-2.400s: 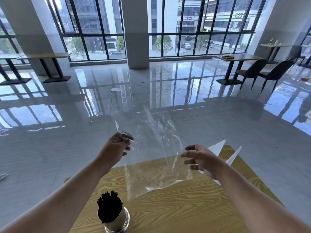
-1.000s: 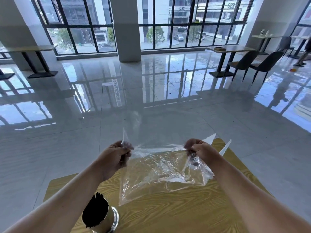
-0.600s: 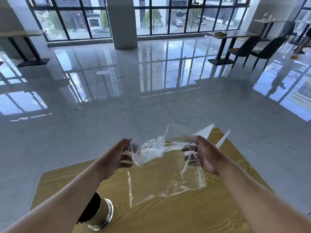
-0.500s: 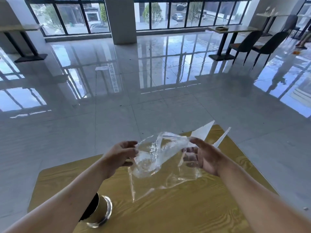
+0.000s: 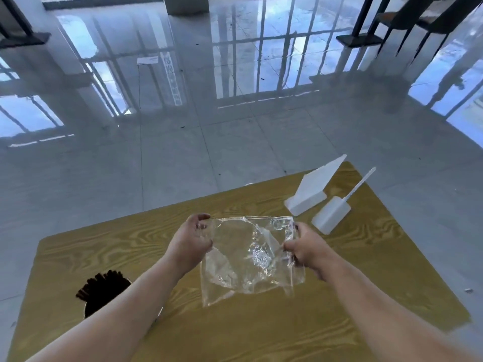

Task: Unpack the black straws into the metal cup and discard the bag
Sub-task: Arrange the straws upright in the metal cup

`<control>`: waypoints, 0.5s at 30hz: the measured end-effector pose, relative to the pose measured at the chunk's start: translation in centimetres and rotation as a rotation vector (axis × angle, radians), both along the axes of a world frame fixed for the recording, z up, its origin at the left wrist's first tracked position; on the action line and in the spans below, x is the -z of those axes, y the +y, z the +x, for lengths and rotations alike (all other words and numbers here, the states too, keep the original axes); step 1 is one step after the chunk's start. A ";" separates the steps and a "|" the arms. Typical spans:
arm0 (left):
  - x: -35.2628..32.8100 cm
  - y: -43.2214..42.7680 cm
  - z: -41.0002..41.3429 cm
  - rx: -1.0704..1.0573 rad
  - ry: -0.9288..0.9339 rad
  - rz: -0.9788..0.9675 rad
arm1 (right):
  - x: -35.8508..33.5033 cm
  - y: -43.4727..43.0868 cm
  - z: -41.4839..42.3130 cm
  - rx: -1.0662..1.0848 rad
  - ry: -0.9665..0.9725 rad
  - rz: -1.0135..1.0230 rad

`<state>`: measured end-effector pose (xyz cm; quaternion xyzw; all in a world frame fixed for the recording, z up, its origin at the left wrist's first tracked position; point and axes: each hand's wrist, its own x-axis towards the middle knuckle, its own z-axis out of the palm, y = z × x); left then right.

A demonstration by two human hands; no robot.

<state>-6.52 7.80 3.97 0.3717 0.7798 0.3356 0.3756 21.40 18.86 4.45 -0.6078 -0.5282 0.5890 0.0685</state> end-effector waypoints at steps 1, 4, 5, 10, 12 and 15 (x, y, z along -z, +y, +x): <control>1.0 -0.2 0.1 -0.005 0.018 -0.022 | 0.7 -0.2 -0.2 0.004 -0.026 0.033; 3.8 -1.0 0.3 -0.037 0.077 -0.106 | 2.9 -1.2 -0.7 0.007 -0.093 0.077; 4.4 -1.3 0.4 -0.048 0.102 -0.136 | 3.5 -1.5 -0.9 -0.008 -0.118 0.089; 6.5 -2.4 1.3 0.002 0.254 -0.298 | 5.1 -2.5 -1.2 -0.155 -0.269 0.215; 6.8 -2.7 1.7 0.072 0.320 -0.325 | 5.3 -2.6 -1.5 -0.223 -0.282 0.283; 6.8 -2.8 2.0 0.180 0.408 -0.299 | 4.9 -2.6 -2.3 -0.352 -0.276 0.408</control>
